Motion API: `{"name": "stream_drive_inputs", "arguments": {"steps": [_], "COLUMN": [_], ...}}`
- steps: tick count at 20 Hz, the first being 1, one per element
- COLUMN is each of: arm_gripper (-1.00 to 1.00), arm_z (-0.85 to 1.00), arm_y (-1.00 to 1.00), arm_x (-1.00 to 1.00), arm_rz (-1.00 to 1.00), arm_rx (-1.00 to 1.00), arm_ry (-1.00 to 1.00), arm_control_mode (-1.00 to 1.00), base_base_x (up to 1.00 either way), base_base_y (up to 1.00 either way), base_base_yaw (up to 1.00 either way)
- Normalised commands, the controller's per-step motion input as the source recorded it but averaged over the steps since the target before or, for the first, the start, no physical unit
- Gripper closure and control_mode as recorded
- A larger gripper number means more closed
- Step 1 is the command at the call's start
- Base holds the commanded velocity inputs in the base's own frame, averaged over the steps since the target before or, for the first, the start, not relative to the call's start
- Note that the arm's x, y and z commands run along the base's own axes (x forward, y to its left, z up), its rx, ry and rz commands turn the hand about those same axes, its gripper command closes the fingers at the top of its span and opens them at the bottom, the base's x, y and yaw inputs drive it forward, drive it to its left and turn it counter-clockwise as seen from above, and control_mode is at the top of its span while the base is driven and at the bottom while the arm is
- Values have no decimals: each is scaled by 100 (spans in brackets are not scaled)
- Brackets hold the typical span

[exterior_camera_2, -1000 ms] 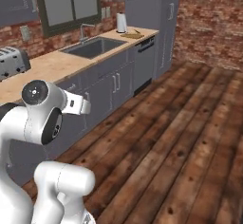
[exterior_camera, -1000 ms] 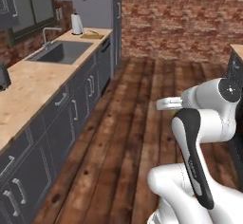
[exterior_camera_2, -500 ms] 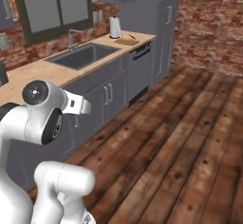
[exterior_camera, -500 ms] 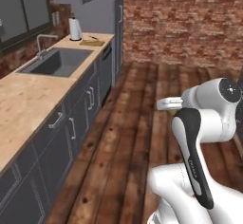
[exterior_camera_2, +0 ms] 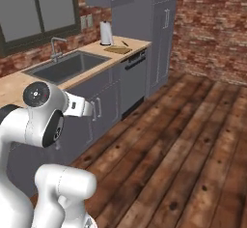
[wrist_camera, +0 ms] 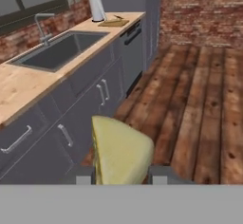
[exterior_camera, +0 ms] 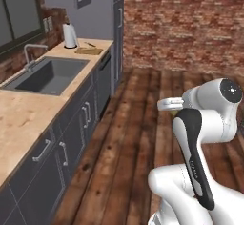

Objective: Retrieve the sausage and cheese from the fridge and place them on the cutting board on the counter.

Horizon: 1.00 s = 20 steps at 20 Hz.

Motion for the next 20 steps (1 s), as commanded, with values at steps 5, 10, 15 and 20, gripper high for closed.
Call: {"name": "stream_drive_inputs", "arguments": {"steps": [5,10,15,20], "arm_gripper": [100,100,100,100], "arm_z": [0,0,0,0], "arm_y": [0,0,0,0], "arm_x": [0,0,0,0], "arm_rz": [0,0,0,0], "arm_rx": [0,0,0,0], "arm_ry": [0,0,0,0], "arm_control_mode": [100,100,100,100], "base_base_x": [94,94,94,94], "base_base_y": [-2,-1,-1,-1], "base_base_yaw": [0,0,0,0]}}
